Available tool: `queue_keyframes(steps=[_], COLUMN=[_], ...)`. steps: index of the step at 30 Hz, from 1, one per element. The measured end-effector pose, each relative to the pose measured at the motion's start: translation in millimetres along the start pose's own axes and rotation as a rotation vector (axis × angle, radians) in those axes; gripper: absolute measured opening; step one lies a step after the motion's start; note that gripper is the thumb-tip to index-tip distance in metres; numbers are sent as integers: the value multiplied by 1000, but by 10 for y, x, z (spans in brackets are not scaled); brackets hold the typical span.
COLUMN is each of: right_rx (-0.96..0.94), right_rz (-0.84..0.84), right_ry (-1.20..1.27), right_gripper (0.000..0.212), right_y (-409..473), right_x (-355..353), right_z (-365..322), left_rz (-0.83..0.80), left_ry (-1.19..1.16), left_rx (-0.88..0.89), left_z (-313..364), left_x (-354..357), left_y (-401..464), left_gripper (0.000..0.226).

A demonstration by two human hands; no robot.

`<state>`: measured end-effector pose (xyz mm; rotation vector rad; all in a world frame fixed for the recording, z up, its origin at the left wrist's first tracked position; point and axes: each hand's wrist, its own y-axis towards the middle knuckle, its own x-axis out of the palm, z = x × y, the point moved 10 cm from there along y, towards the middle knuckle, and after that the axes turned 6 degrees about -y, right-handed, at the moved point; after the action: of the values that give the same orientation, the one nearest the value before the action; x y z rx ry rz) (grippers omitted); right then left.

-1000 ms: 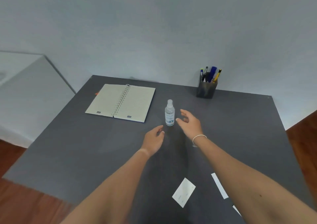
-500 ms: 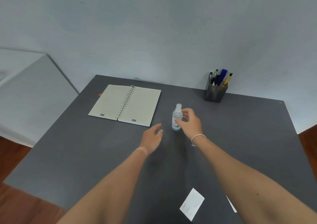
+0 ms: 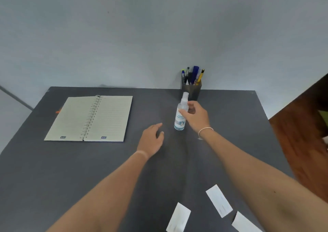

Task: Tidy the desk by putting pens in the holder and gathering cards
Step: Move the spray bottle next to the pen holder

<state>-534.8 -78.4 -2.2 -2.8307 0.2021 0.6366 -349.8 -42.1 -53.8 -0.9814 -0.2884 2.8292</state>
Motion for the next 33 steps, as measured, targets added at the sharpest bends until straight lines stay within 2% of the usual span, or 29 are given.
queue_keyframes(steps=[7, 11, 20, 33], right_rx=[50, 61, 3, -20], right_rz=[124, 163, 169, 173], right_ry=[-29, -73, -151, -151], right_gripper=[39, 40, 43, 43], right_y=[307, 519, 943, 1251], right_x=[-662, -886, -985, -1006], right_z=[249, 334, 290, 300], left_rz=[-62, -56, -7, 9], left_ry=[295, 387, 451, 470], left_rx=[180, 201, 237, 214], left_z=[296, 311, 191, 166], left_x=[481, 635, 663, 677], left_y=[290, 365, 371, 386], left_gripper=[47, 50, 67, 58])
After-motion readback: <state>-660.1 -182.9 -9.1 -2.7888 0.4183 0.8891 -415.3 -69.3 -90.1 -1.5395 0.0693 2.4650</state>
